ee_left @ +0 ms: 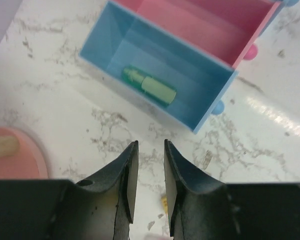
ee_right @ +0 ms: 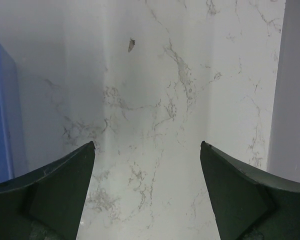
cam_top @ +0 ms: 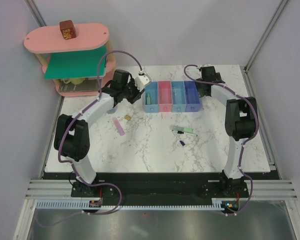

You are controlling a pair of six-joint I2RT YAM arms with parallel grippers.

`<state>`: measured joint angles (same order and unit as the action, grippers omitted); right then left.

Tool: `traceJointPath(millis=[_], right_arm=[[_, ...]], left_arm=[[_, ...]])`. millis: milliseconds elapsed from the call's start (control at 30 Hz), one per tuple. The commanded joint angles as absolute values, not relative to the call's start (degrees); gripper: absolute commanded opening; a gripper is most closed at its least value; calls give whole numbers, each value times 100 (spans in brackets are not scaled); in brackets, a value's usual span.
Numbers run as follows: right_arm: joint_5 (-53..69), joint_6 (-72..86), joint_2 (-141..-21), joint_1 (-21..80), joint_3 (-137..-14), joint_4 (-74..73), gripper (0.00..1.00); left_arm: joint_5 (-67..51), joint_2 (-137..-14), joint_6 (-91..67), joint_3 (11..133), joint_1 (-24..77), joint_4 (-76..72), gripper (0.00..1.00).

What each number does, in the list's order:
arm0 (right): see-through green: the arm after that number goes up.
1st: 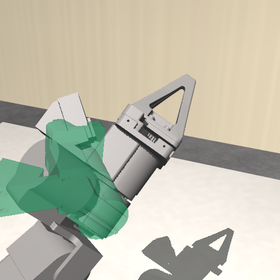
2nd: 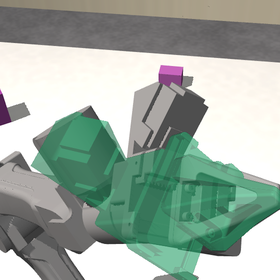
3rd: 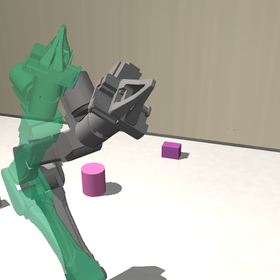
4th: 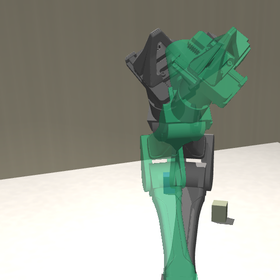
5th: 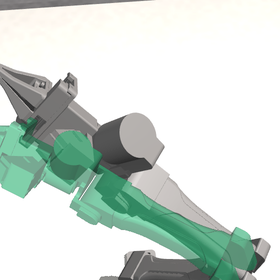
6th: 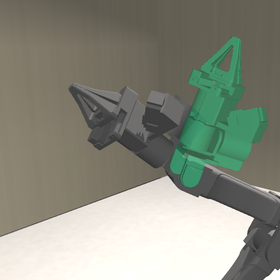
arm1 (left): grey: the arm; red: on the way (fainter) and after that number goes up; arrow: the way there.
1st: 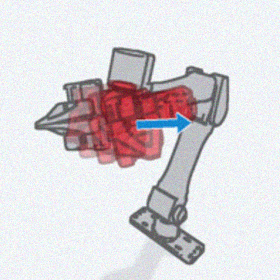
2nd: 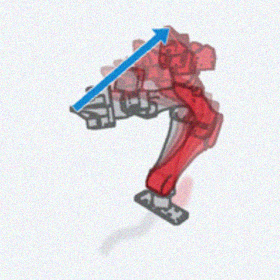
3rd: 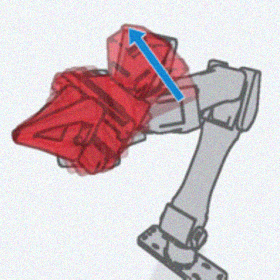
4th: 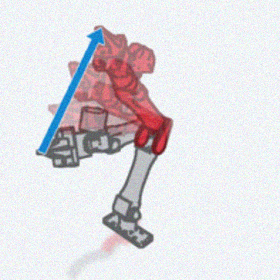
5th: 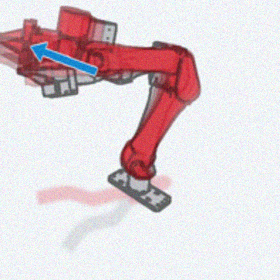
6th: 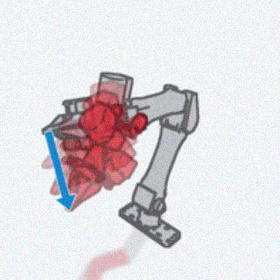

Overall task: Sort the stationery into containers
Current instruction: Move the storage box to the center of the board, then pick up the stationery from the center of the board.

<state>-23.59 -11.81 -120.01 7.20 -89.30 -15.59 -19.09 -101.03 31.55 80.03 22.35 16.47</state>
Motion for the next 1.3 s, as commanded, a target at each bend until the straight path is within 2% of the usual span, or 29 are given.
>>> traceJointPath(millis=[0,267,633,1267], right_arm=[[-2241,-1125,-11918,967,-9097,-1450,94],[-2417,-1142,-11892,1151,-9053,-1441,93],[-2452,-1151,-11909,1160,-9088,-1424,94],[-2435,-1134,-11821,1160,-9149,-1494,94]], left_arm=[[-1152,-9844,3761,7586,2127,1881,33],[-774,-9888,4324,7093,1890,1837,33],[-1265,-9975,6037,7005,1767,2619,34],[-1608,-10766,7242,7005,1784,3524,45]])
